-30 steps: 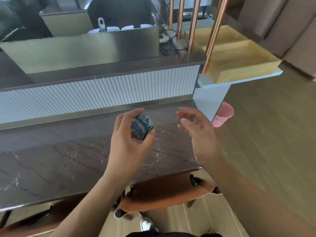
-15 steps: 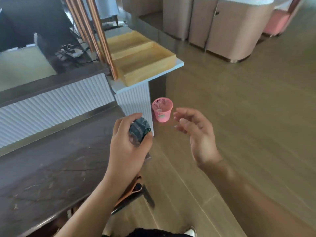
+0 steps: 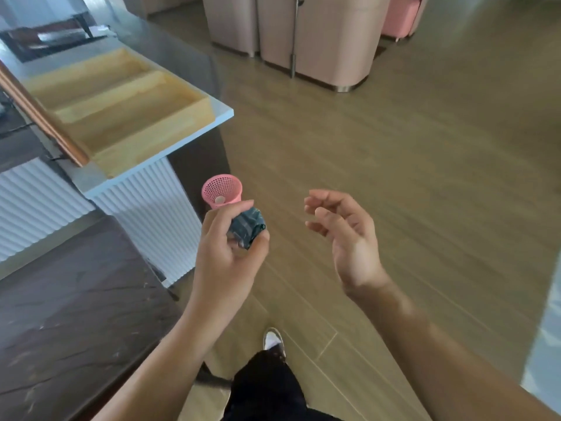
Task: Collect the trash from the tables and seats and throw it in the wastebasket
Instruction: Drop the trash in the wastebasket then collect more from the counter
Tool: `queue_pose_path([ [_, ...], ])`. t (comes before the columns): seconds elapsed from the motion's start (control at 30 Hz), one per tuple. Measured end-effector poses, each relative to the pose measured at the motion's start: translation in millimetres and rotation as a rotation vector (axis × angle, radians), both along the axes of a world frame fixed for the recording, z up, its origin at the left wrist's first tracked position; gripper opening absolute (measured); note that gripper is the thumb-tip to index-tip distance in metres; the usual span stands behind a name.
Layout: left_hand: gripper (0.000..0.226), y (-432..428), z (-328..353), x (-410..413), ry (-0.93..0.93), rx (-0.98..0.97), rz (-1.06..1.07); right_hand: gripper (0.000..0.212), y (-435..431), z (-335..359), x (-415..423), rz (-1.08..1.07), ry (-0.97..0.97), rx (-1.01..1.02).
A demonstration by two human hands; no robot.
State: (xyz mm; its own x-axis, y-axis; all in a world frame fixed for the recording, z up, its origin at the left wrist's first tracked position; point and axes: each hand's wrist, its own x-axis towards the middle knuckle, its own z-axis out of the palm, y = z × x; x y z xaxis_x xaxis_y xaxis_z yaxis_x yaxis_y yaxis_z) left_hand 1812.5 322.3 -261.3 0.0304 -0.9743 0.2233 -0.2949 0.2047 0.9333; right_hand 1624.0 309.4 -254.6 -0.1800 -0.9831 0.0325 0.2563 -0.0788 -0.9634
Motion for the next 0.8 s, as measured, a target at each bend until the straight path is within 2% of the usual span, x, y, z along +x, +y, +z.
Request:
queue_pose_path([
  [0.23,0.042,-117,-15,-42,0.093,0.054,-0.033,0.024,-117,-6,-42,-0.03,0.023,-0.007],
  [0.53,0.043,-316,3,-62,0.064,0.019,-0.005,0.023,-306,12,-47,0.007,0.041,-0.007],
  [0.8,0.043,-431,2,-74,0.092,0.076,0.054,0.022,-438,2,-57,0.074,0.013,0.014],
])
